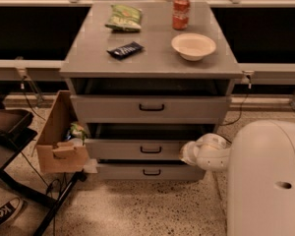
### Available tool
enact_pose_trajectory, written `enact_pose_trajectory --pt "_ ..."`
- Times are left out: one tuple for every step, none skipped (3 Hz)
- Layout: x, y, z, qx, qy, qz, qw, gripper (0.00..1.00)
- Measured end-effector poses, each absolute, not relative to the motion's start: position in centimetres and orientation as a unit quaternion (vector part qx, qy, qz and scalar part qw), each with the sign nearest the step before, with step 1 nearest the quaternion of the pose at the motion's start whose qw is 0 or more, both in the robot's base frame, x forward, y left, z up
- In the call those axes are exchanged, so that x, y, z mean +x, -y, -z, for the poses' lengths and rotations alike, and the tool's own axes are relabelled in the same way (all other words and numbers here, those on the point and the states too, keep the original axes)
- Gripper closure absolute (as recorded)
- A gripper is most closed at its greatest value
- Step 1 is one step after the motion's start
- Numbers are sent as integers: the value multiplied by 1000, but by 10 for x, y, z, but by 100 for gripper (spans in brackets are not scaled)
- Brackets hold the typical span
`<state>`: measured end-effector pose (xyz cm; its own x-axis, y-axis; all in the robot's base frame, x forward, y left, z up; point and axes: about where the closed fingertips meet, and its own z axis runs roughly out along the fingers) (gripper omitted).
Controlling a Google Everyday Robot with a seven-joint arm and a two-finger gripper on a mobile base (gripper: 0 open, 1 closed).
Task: Close middle drawer
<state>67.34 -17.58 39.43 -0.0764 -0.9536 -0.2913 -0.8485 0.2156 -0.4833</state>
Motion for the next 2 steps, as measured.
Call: enact_pose_trajectory --pt "673 176 -394 -619 -728 94 280 84" --pt "673 176 -394 -619 -728 94 280 53"
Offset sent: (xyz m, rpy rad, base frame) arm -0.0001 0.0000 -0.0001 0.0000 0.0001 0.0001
